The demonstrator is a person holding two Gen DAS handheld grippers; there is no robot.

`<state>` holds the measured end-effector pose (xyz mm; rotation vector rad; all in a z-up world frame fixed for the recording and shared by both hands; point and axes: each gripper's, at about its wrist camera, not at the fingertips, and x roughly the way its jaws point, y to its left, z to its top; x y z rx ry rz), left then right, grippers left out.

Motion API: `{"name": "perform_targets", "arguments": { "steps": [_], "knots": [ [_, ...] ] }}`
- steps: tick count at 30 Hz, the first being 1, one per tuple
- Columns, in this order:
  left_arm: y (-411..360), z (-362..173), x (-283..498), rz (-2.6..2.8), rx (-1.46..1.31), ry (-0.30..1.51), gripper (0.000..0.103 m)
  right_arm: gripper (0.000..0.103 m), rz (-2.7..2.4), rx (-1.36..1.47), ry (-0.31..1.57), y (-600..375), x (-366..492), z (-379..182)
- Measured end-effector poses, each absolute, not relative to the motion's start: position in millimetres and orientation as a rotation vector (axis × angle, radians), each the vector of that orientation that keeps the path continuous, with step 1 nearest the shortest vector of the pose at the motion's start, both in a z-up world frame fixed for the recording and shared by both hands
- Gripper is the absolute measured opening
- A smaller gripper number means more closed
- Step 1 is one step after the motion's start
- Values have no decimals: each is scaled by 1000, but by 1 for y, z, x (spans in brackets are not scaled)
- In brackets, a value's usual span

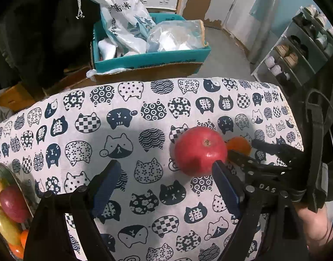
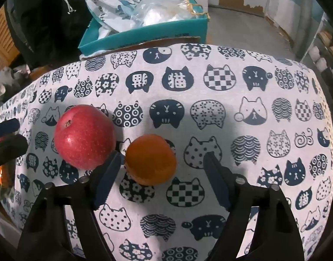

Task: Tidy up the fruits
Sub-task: 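Grasp the red apple with the left tool while the right tool grasps the mandarin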

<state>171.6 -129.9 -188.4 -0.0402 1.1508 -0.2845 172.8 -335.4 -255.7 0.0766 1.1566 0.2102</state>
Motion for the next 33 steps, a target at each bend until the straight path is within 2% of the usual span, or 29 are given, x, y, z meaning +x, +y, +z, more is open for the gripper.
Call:
{"name": "perform_targets", "arguments": {
  "steps": [2,7,22,25,27,33],
  "knots": [
    [-133,-187,173,-292,-45,1149,87,72,217,78,1174,-331,176,-261],
    [-143,-187,175,-317,-55,1150,87,49,246,89,1178,-327,175,-263],
    [-179,-220,188,-348,-30,1197,87,49,112,114,1129,-366,149,-244],
    [-183,-230,195,-345,-57,1225,87,41,105,142,1115,-374,145,-239],
    [-186,-236,197,-350,-66,1243,87,41,109,141,1104,-378,144,-234],
    [-191,-244,198,-347,-33,1245,87,43,91,109,1113,-383,146,-237]
  ]
}}
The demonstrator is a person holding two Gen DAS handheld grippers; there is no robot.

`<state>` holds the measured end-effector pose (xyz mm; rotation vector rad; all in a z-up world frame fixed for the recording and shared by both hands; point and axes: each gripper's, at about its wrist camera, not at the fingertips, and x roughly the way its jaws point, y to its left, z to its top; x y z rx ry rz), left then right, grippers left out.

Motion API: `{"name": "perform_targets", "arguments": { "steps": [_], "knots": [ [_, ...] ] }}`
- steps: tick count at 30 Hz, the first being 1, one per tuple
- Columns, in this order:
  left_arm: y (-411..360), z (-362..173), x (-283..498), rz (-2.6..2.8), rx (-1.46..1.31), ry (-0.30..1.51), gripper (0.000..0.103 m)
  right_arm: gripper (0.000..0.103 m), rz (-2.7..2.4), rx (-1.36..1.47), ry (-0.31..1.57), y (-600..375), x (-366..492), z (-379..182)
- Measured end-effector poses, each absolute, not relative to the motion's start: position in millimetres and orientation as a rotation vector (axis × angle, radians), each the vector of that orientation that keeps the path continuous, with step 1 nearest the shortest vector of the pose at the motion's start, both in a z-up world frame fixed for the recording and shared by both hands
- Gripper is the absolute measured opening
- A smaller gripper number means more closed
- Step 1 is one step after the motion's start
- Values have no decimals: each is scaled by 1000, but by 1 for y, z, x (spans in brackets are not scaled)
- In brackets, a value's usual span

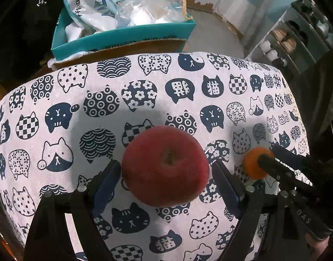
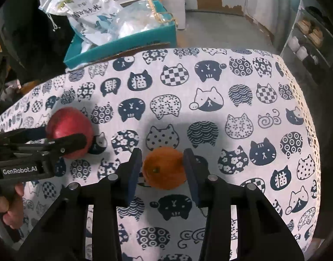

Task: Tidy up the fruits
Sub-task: 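Grasp the red apple with the left tool while the right tool grasps the mandarin, then lift and carry the red apple with the left tool while the right tool carries the mandarin to the bowl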

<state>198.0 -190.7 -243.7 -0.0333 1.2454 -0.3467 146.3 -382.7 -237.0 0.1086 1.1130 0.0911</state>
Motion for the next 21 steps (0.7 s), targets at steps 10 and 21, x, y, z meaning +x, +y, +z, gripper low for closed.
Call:
{"name": "perform_targets", "arguments": {
  "steps": [10,21],
  "knots": [
    [-192,-247,195,-363,12,1219,78,48,129,185,1145,-393,155,-257],
    [-189,-240,184,-359,45,1191,78,48,127,185,1155,-389,157,-266]
  ]
}}
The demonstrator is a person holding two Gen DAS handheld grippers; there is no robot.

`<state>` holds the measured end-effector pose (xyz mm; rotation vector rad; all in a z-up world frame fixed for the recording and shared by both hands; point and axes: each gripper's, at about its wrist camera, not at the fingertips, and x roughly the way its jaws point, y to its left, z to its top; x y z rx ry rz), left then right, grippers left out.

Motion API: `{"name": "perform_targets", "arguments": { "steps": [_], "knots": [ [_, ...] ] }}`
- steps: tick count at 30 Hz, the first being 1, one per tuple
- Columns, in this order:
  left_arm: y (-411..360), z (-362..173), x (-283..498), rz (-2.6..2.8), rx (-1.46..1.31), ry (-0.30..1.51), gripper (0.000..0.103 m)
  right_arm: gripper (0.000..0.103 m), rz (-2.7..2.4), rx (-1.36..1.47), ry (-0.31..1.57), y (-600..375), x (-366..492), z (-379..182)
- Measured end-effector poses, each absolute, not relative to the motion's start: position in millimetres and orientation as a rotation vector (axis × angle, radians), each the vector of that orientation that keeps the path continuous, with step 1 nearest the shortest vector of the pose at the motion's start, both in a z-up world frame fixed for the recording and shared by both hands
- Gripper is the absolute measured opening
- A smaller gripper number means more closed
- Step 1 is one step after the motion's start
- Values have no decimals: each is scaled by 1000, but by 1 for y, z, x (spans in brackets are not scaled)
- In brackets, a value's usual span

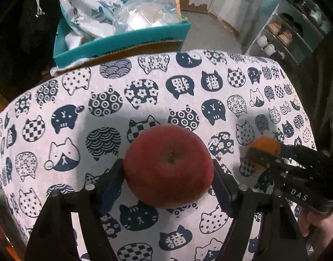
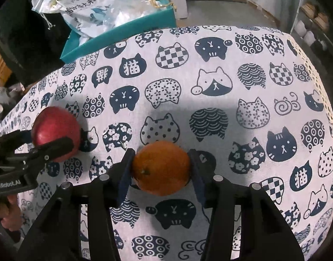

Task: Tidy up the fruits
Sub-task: 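Lift and carry the red apple with the left tool while the right tool carries the mandarin to the bowl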

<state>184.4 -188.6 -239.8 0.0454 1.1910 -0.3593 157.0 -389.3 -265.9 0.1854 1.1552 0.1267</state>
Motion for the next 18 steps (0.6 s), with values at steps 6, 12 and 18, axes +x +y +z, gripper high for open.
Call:
{"name": "perform_targets", "arguments": {
  "steps": [6,12,18],
  "knots": [
    [-182,-213,177,-359,51,1129,78,48,116,139,1107,-382,149,-244],
    [-174,-181,165,-352,59,1063,78,48,121,90,1044,-370,143,-212],
    [-164,-149,147,-340,69,1001,78,48,127,77,983,-364,131,-176]
  ]
}}
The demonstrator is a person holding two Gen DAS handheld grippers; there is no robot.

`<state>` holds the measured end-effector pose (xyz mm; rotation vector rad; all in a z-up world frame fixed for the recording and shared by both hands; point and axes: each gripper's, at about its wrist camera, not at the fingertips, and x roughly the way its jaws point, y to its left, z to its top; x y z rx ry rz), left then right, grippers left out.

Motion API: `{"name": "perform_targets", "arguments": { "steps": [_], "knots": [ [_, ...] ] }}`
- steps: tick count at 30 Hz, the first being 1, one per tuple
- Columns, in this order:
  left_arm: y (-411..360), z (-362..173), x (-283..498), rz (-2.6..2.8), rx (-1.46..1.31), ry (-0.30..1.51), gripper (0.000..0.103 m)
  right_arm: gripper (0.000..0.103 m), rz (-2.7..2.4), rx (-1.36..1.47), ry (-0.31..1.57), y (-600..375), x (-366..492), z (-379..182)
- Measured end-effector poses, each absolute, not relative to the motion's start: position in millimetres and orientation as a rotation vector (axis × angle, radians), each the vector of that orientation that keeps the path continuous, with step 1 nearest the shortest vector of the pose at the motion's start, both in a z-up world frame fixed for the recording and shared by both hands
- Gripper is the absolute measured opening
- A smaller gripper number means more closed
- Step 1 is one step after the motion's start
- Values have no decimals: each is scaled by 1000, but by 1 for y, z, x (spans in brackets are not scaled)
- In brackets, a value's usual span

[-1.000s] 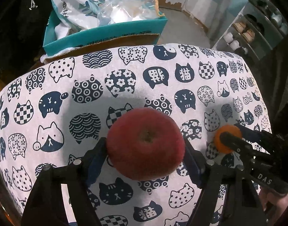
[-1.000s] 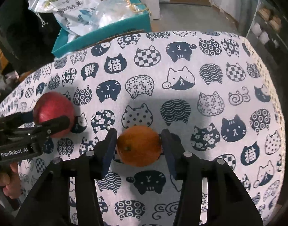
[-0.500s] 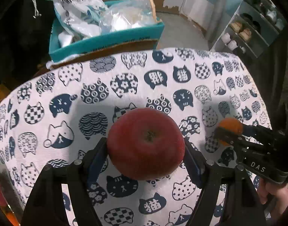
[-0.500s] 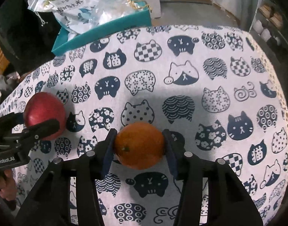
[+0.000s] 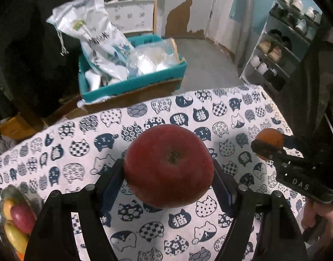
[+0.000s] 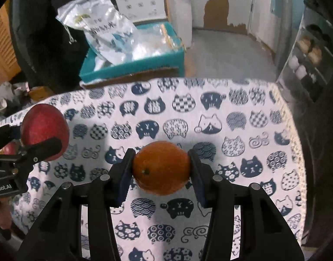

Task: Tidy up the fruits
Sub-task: 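Lift and carry the red apple with the left tool while the right tool carries the mandarin to the bowl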

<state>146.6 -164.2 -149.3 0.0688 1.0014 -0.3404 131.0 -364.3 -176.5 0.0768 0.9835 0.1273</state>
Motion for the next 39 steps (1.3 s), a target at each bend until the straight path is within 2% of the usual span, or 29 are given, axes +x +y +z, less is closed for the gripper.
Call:
{"name": "perform_targets", "arguments": {
  "steps": [20,39],
  "knots": [
    [-128,-59,76,-341,62,839,78,48,205,55,812,-336,87,-75],
    [-73,-20,37,-304,23,764,78,48,309,28,718,-285,66,-24]
  ]
}}
